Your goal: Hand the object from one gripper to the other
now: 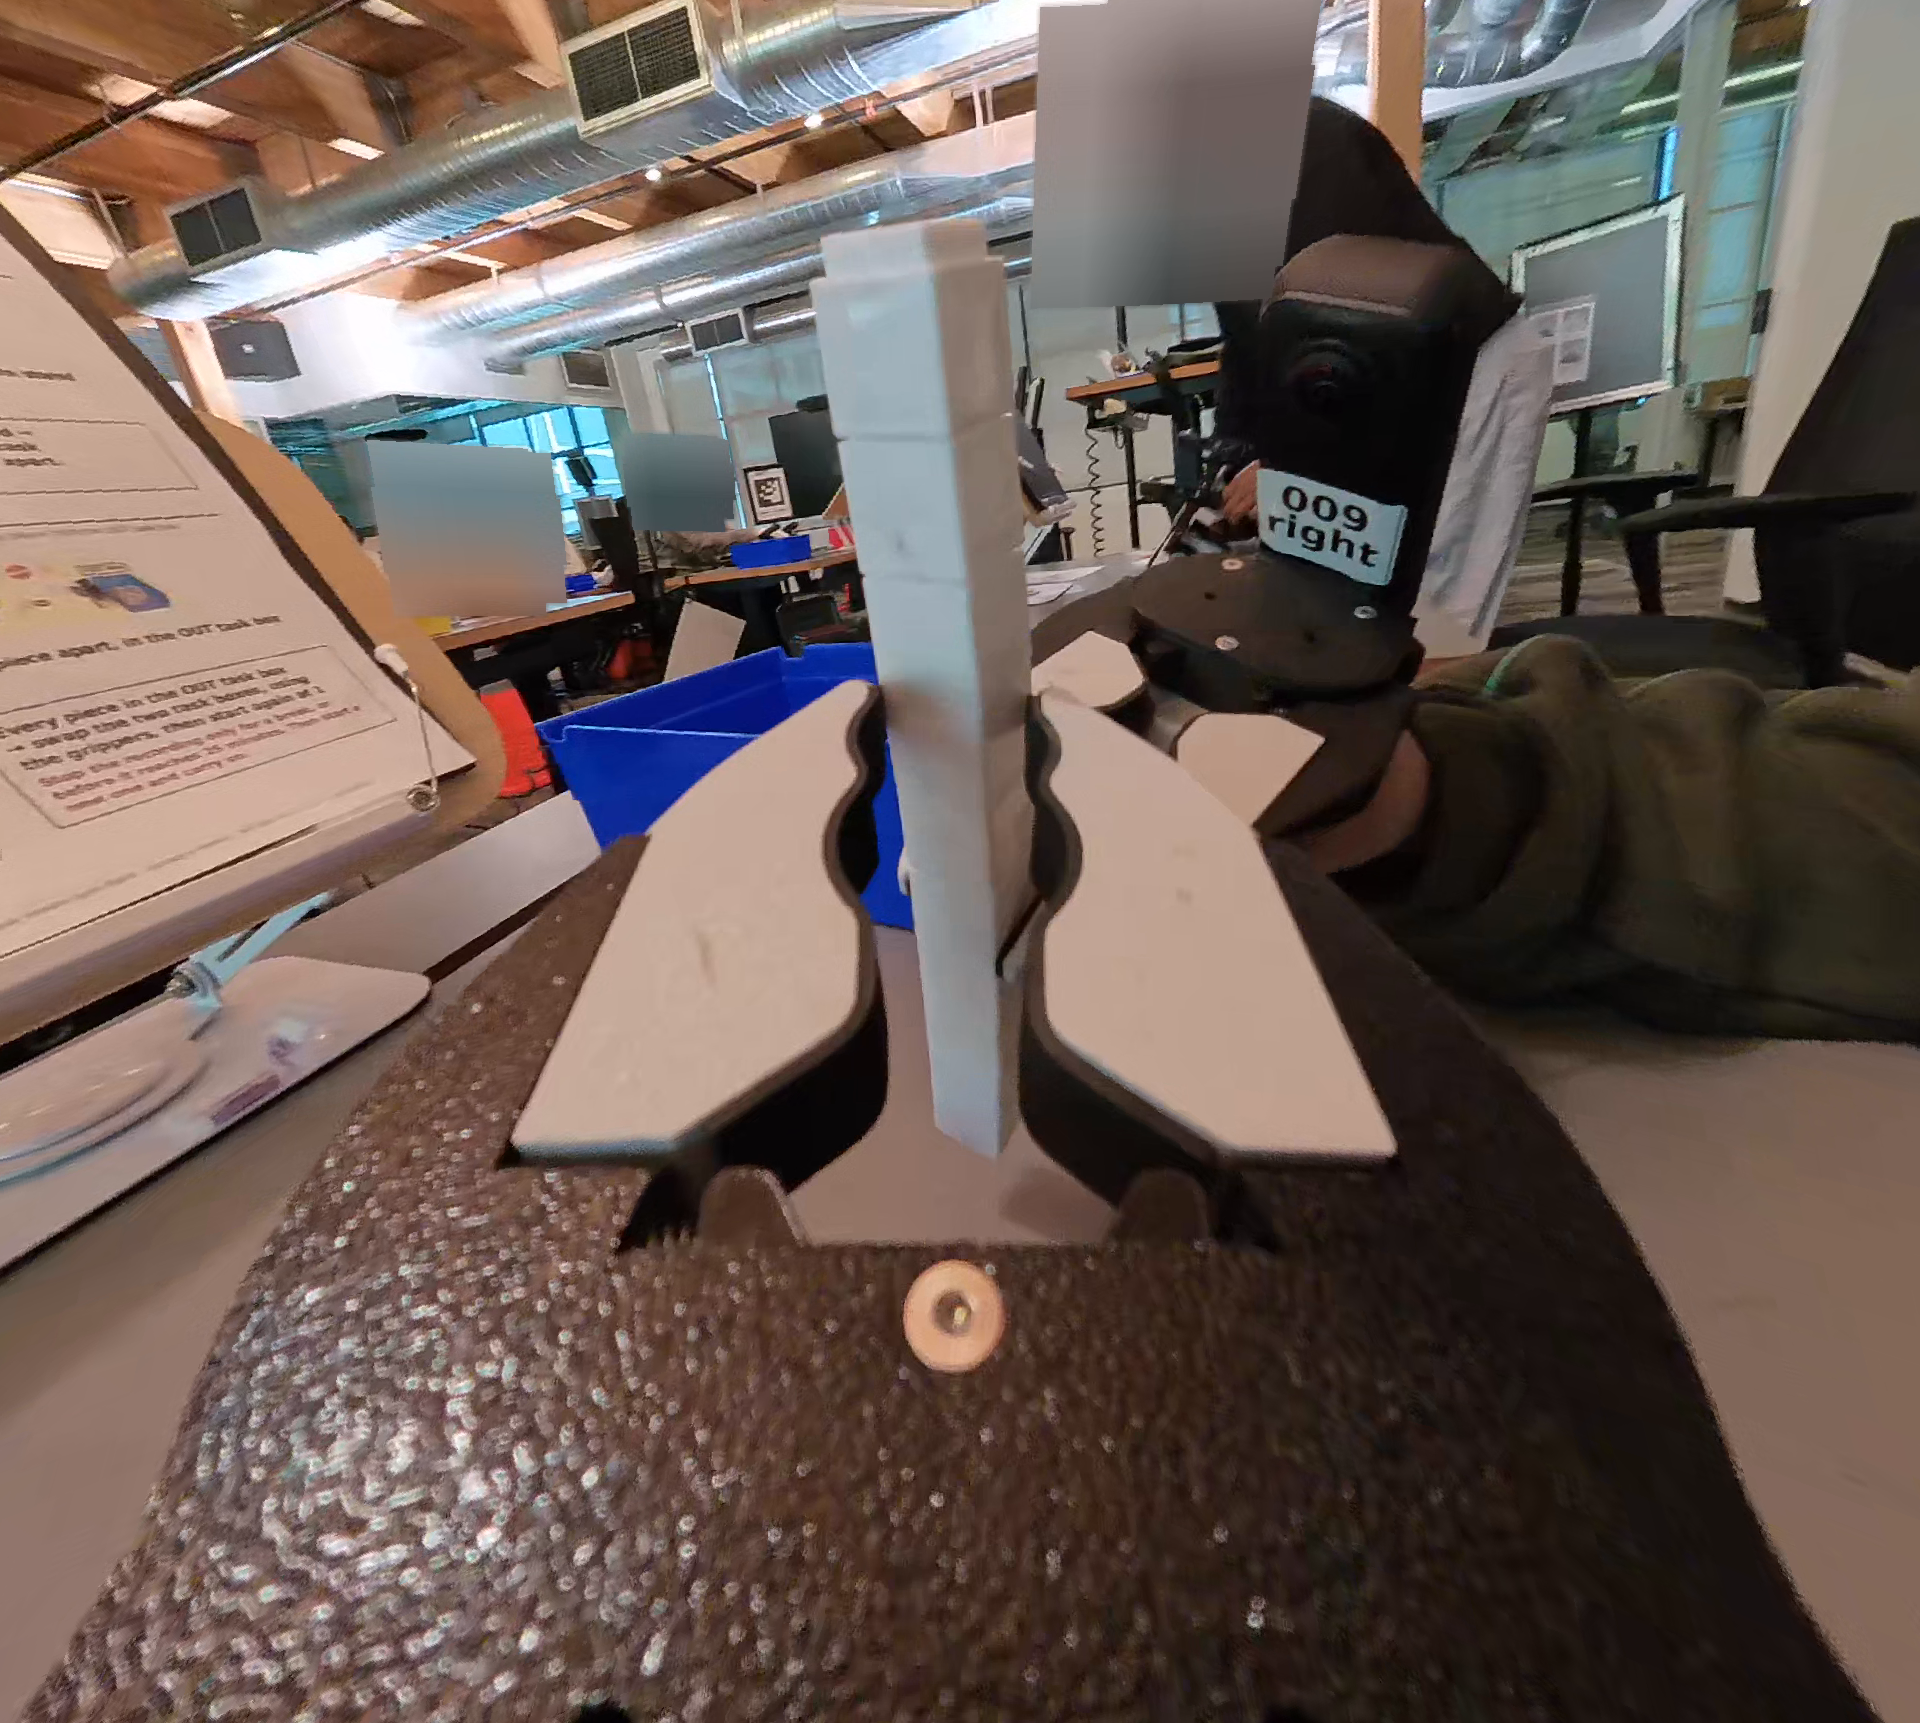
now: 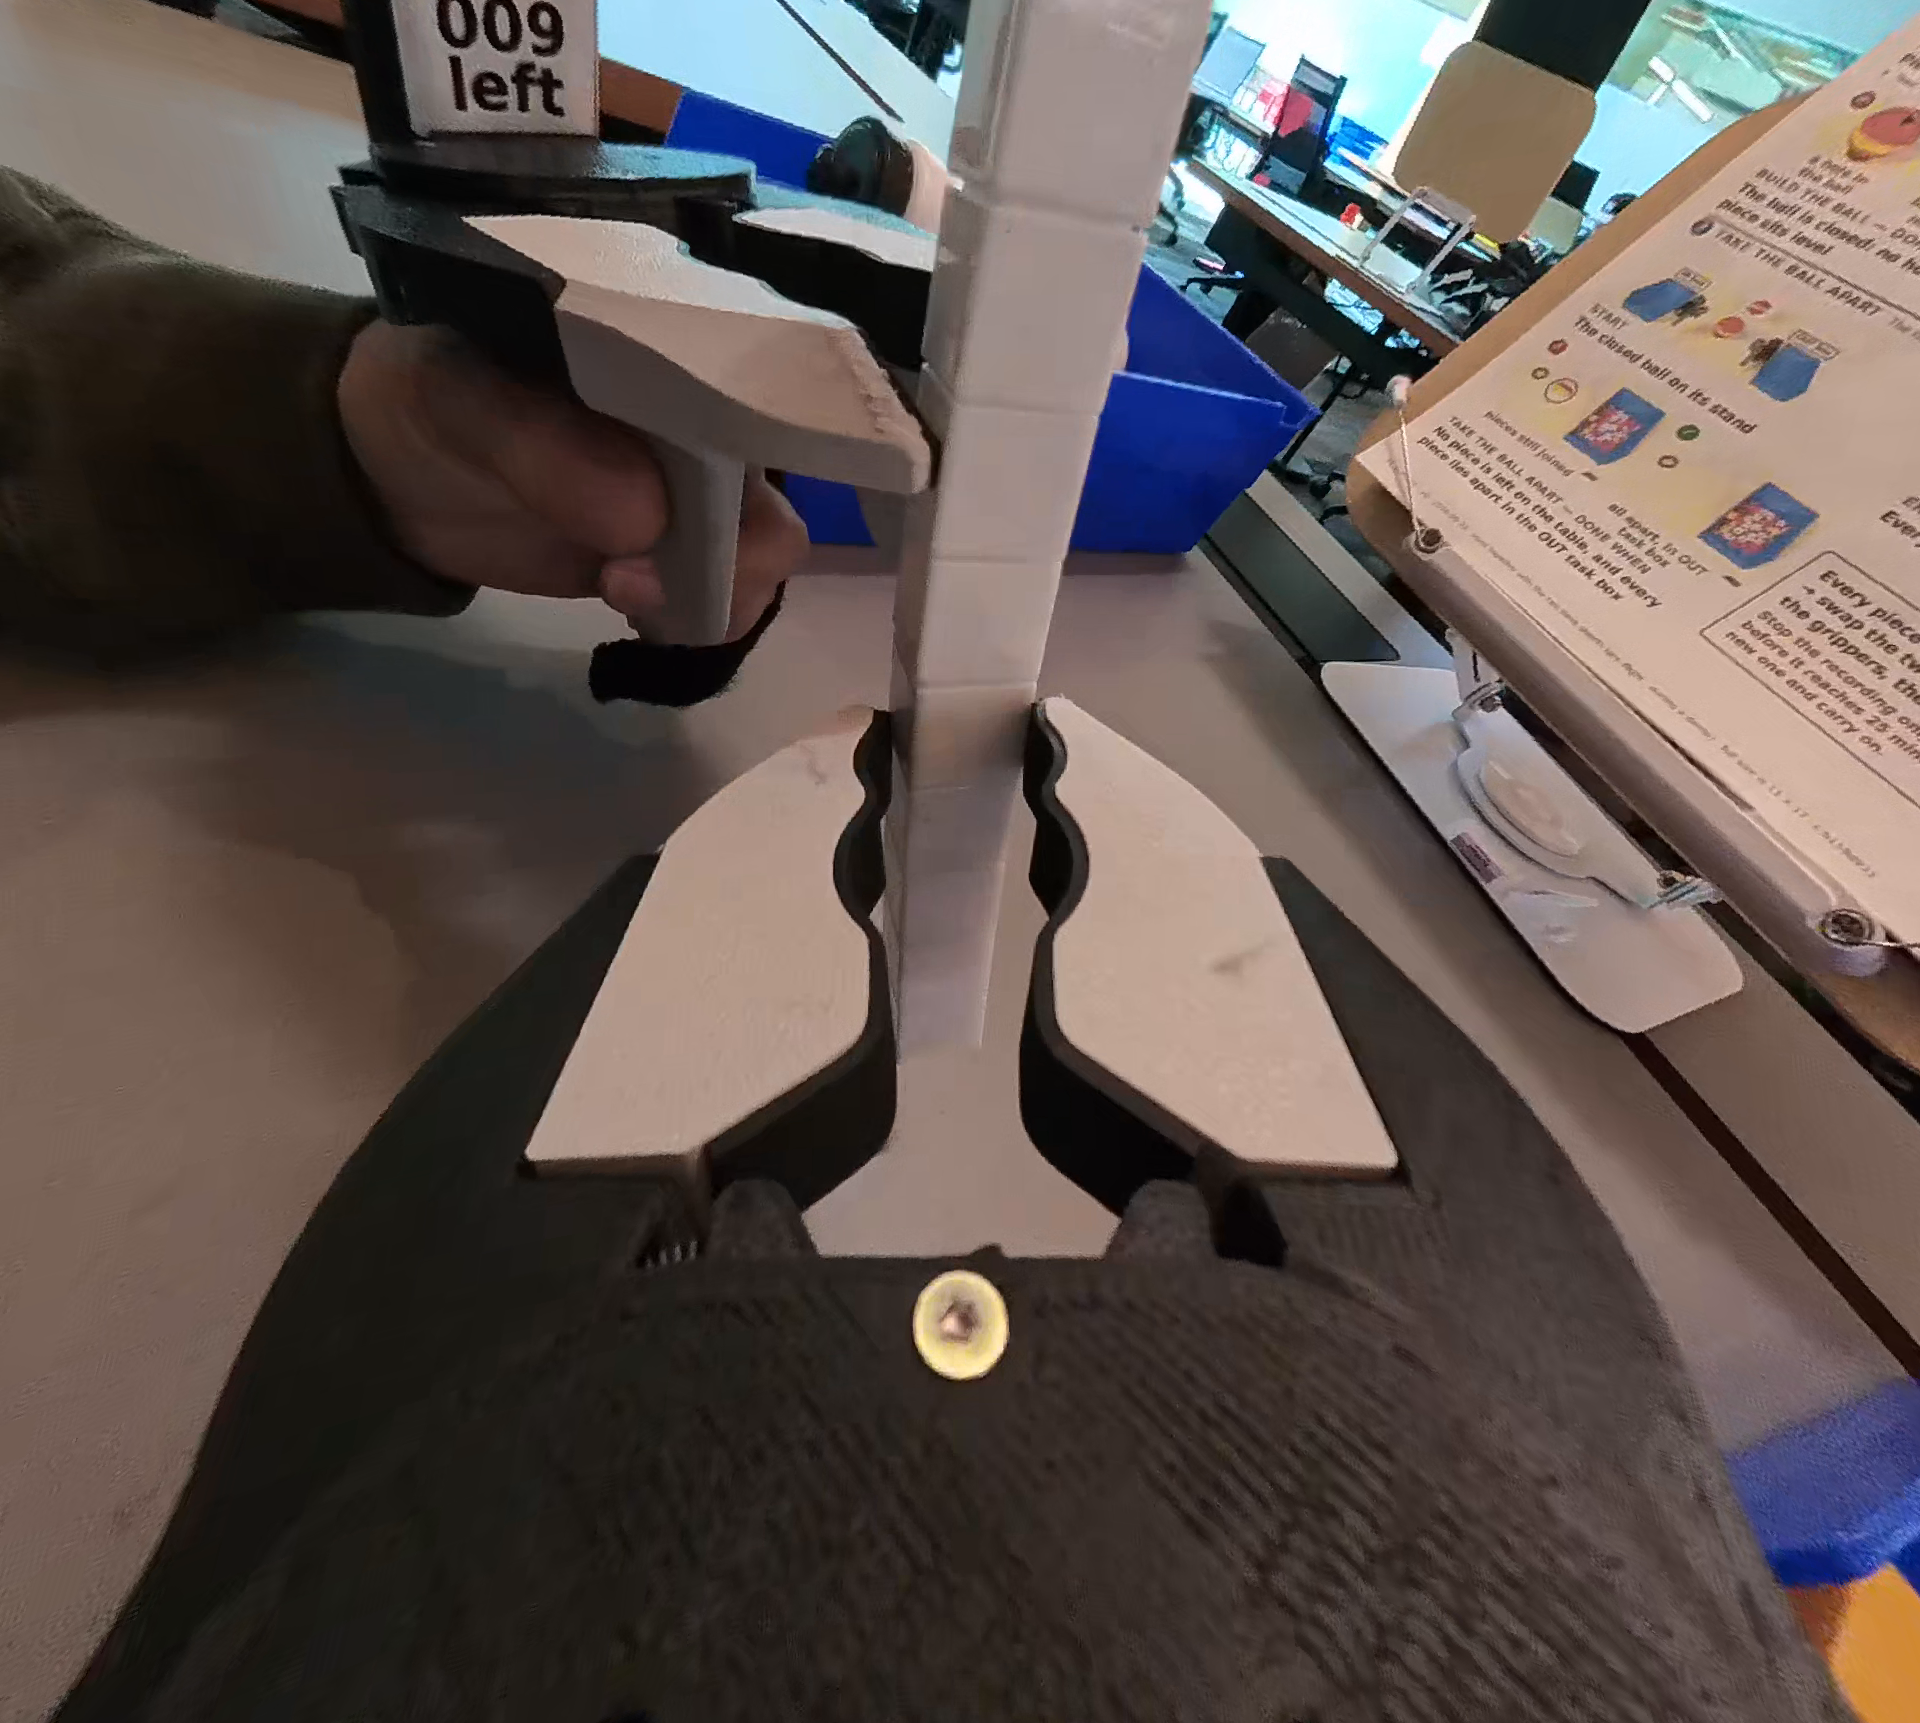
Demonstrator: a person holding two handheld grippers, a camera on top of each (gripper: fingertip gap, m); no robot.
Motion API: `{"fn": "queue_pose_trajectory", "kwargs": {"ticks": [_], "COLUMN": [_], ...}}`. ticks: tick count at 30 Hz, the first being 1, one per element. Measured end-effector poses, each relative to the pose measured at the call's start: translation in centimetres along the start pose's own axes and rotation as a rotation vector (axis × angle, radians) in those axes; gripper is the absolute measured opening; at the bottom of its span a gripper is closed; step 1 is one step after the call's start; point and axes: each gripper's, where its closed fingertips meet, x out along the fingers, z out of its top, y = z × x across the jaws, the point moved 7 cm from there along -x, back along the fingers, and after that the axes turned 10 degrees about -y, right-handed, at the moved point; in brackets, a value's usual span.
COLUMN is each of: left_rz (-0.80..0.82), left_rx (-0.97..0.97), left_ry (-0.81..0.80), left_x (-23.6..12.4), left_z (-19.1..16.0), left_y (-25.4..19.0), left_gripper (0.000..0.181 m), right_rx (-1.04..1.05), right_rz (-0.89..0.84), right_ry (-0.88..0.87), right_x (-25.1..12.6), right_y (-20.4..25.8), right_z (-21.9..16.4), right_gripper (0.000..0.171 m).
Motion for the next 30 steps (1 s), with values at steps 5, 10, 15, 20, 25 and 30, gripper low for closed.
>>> {"fn": "queue_pose_trajectory", "kwargs": {"ticks": [5,10,15,20,25,30], "left_rz": [-0.036,-0.056,-0.086,-0.139,-0.076,0.126], "left_rx": [-0.044,-0.016,-0.035,-0.047,-0.010,0.237], "left_ry": [0.019,0.058,0.036,0.131,0.127,0.155], "left_x": [0.4,0.8,-0.3,-0.4,0.0,-0.6], "left_z": [0.1,-0.1,-0.3,-1.6,-1.7,-2.1], "left_y": [-0.4,-0.9,-0.4,-0.8,-0.7,0.8], "left_gripper": [0.023,0.023,0.031,0.028,0.023,0.023], "right_rx": [0.002,0.074,-0.038,0.039,0.060,0.101], "right_rz": [-0.009,0.003,0.049,0.110,0.075,-0.013], "right_ry": [0.013,0.008,0.019,-0.056,-0.100,-0.265], "right_x": [0.0,0.3,0.1,-0.2,-0.5,-2.0], "right_y": [0.0,0.1,0.5,0.7,0.1,-1.4], "right_z": [0.3,0.1,0.1,0.6,0.4,1.5], "right_gripper": [0.023,0.023,0.022,0.026,0.044,0.077]}}
